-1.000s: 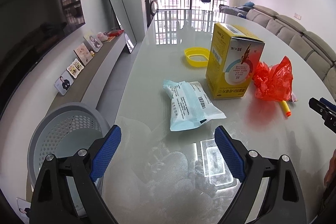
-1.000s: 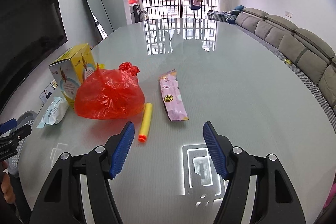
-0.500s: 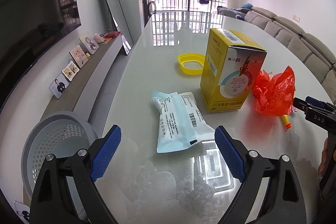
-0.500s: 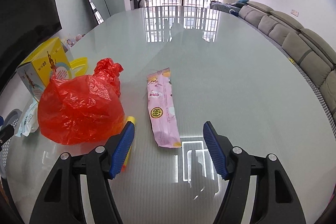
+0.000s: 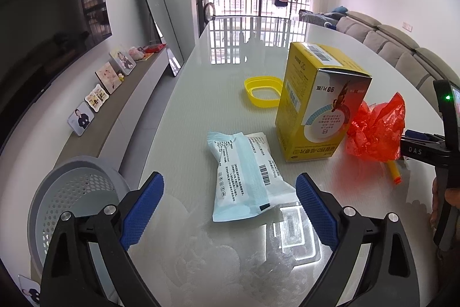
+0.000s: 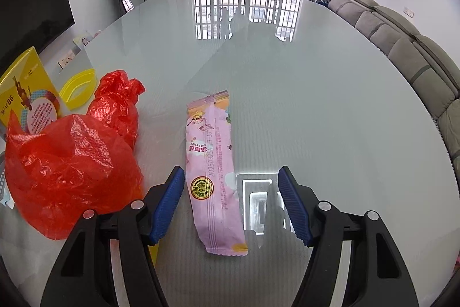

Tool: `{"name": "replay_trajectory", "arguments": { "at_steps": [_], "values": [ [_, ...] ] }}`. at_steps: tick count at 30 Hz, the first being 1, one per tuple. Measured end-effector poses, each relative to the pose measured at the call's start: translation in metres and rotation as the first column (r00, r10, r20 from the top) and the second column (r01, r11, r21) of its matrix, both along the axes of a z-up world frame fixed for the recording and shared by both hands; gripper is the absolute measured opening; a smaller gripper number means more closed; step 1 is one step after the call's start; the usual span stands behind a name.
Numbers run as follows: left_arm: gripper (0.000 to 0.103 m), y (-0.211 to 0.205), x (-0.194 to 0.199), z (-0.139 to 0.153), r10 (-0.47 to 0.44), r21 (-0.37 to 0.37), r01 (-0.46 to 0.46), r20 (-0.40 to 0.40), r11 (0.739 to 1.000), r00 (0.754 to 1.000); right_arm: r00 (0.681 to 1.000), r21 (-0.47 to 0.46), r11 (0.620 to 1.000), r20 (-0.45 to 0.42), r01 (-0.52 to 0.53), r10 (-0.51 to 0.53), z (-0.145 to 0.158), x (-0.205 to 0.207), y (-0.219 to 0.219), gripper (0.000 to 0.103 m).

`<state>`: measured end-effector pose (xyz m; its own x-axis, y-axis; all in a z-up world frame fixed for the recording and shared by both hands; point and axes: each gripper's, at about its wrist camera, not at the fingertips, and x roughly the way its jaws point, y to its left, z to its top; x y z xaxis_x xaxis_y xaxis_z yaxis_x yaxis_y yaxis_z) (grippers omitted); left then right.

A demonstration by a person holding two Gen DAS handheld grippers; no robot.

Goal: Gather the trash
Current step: 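Grasp the pink snack wrapper with the right gripper while the left gripper grasps the blue-white packet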

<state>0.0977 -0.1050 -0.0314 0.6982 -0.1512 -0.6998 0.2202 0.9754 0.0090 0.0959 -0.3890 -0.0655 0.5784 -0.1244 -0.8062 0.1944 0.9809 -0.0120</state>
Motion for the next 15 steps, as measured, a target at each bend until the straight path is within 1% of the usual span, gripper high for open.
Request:
{"name": "replay_trajectory", "arguments": {
  "at_steps": [1, 2, 3, 8, 10, 11, 15],
  "values": [
    [0.091, -0.001, 0.000, 0.000, -0.001, -0.001, 0.001, -0.001, 1.000, 1.000, 1.000, 0.001, 1.000, 0.000, 0.000, 0.000, -0.001, 0.000, 0.001, 0.064],
    [0.091, 0.001, 0.000, 0.000, -0.001, -0.002, 0.001, -0.001, 1.000, 1.000, 1.000, -0.001, 1.000, 0.001, 0.001, -0.001, -0.002, 0.001, 0.001, 0.060],
    [0.091, 0.000, 0.000, -0.001, -0.002, -0.003, 0.002, -0.002, 1.000, 1.000, 1.000, -0.005, 1.000, -0.002, -0.001, 0.001, -0.003, 0.001, 0.002, 0.050],
    [0.091, -0.003, 0.004, -0.005, -0.008, -0.008, 0.008, -0.016, 1.000, 1.000, 0.999, -0.023, 0.999, -0.002, -0.032, 0.032, -0.004, 0.000, 0.010, 0.033],
    [0.091, -0.004, 0.004, -0.006, -0.010, -0.007, 0.010, -0.019, 1.000, 1.000, 0.999, -0.034, 0.999, 0.001, -0.039, 0.039, -0.004, -0.003, 0.012, 0.031],
    [0.091, -0.004, 0.004, -0.006, -0.010, -0.008, 0.010, -0.021, 1.000, 1.000, 0.999, -0.030, 0.999, 0.004, -0.042, 0.042, -0.004, -0.004, 0.012, 0.028],
    [0.091, -0.003, 0.008, -0.008, -0.010, -0.014, 0.010, -0.035, 1.000, 0.999, 0.999, -0.005, 0.999, 0.028, -0.037, 0.037, 0.000, -0.011, 0.007, 0.027]
  ]
}}
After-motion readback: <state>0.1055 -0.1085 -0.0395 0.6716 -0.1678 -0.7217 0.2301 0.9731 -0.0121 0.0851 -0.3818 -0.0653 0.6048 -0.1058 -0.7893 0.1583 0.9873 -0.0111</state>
